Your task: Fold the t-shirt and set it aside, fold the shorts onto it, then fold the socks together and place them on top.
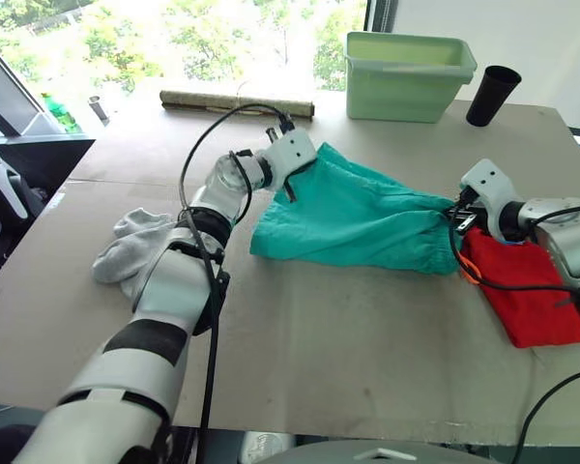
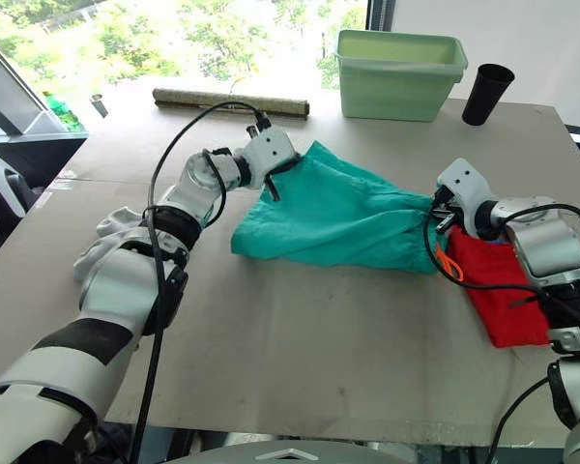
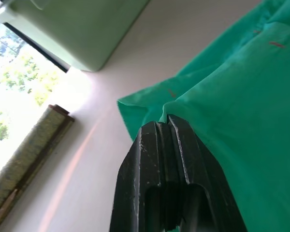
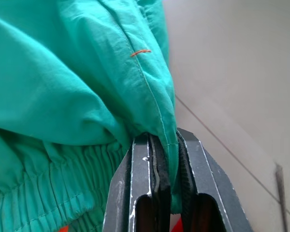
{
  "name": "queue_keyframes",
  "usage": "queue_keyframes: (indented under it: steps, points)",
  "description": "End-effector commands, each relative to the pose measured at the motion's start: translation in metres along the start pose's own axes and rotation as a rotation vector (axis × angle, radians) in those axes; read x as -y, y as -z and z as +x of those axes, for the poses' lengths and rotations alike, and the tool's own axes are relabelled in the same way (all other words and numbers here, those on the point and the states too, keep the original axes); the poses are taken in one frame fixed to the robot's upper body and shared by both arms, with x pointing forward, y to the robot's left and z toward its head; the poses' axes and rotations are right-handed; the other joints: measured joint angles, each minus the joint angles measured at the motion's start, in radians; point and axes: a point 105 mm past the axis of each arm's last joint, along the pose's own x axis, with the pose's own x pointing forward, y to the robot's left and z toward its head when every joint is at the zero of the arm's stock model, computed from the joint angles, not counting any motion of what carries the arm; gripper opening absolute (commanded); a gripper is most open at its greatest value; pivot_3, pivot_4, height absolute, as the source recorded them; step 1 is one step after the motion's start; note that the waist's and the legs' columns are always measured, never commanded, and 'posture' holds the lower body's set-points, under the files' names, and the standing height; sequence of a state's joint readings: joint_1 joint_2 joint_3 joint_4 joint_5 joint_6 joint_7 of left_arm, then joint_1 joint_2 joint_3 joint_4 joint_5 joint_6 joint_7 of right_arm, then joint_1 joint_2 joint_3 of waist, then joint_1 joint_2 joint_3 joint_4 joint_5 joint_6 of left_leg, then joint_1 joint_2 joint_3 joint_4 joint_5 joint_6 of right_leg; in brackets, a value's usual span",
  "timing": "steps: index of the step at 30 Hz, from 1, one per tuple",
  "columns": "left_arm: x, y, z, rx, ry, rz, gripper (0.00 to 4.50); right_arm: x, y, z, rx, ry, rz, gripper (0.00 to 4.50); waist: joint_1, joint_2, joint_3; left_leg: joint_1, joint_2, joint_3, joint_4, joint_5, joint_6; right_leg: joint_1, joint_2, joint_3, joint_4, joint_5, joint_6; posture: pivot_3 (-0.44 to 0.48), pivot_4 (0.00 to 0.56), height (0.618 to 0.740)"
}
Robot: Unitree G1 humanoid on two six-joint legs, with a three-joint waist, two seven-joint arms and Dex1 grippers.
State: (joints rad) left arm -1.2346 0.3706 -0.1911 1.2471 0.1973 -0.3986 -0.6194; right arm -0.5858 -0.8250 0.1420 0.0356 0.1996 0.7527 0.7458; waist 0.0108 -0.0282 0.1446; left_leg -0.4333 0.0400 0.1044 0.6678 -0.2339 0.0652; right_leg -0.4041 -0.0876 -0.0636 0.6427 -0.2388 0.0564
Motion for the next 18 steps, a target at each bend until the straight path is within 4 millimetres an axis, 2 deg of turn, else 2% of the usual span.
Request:
queue_keyframes:
  steps: [1, 3, 8, 10, 13, 15, 16, 17, 18]
  points:
    - [-0.033, -0.033, -0.002, 0.098, -0.128, 0.022, 0.06, 0.011, -0.015, -0.017, 0.049, 0.059, 0.001, 0.0, 0.0, 0.0, 0.0, 0.0, 0.0, 0.0, 0.0, 0.0, 0.0, 0.0, 0.0, 0.0, 0.0, 0.0, 0.0, 0.0, 0.15, 0.74]
    - [-0.036, -0.036, 0.002, 0.078, -0.174, 0.024, 0.06, 0.019, -0.013, -0.019, 0.047, 0.115, 0.014, 0.0, 0.002, 0.0, 0.0, 0.0, 0.0, 0.0, 0.001, 0.0, 0.0, 0.0, 0.0, 0.0, 0.0, 0.0, 0.0, 0.0, 0.15, 0.74]
    - [-0.025, -0.043, 0.02, 0.051, -0.198, -0.005, 0.06, 0.036, -0.006, -0.016, 0.044, 0.2, 0.083, 0.0, 0.004, 0.0, 0.0, 0.0, -0.001, 0.0, 0.001, 0.0, 0.001, 0.001, -0.001, 0.0, 0.0, 0.0, 0.0, 0.0, 0.15, 0.74]
    - [-0.018, -0.039, 0.026, 0.018, -0.203, -0.039, 0.06, 0.047, -0.003, -0.013, 0.048, 0.26, 0.08, 0.0, 0.002, 0.0, 0.0, 0.0, -0.002, 0.001, 0.001, 0.0, 0.001, 0.001, -0.001, 0.001, 0.0, 0.0, 0.0, 0.0, 0.15, 0.74]
    - [-0.006, -0.025, 0.03, -0.033, -0.2, -0.103, 0.88, 0.051, 0.0, -0.006, 0.064, 0.288, 0.081, 1.04, 0.0, 0.0, 0.0, 0.0, -0.002, 0.001, 0.001, 0.0, 0.001, 0.001, 0.0, 0.001, 0.0, 0.0, 0.0, 0.0, 0.15, 0.74]
    - [-0.002, -0.017, 0.03, -0.054, -0.194, -0.14, 1.73, 0.052, -0.003, -0.005, 0.091, 0.315, 0.068, 1.93, -0.004, 0.0, 0.0, 0.001, -0.002, 0.001, 0.0, 0.0, 0.0, 0.0, 0.001, 0.0, 0.0, 0.0, 0.0, 0.0, 0.15, 0.74]
    - [-0.006, -0.015, 0.026, -0.013, -0.197, -0.291, 1.88, 0.045, -0.012, -0.015, 0.139, 0.308, 0.063, 2.13, -0.006, 0.0, 0.0, 0.001, -0.002, 0.001, 0.0, 0.0, 0.0, 0.0, 0.001, 0.0, 0.0, 0.0, 0.0, 0.0, 0.15, 0.74]
    - [-0.011, -0.019, 0.021, 0.07, -0.18, -0.456, 2.45, 0.035, -0.025, -0.028, 0.22, 0.286, 0.085, 2.23, -0.009, 0.0, 0.0, 0.001, -0.002, 0.001, 0.0, 0.0, 0.0, 0.0, 0.001, 0.0, 0.0, 0.0, 0.0, 0.0, 0.15, 0.74]
    - [-0.013, -0.026, 0.018, 0.155, -0.135, -0.575, 2.45, 0.023, -0.037, -0.04, 0.297, 0.25, 0.1, 2.23, -0.006, 0.001, 0.0, 0.001, -0.002, 0.001, 0.0, 0.0, 0.0, 0.0, 0.001, 0.0, 0.0, 0.0, 0.0, 0.0, 0.15, 0.74]
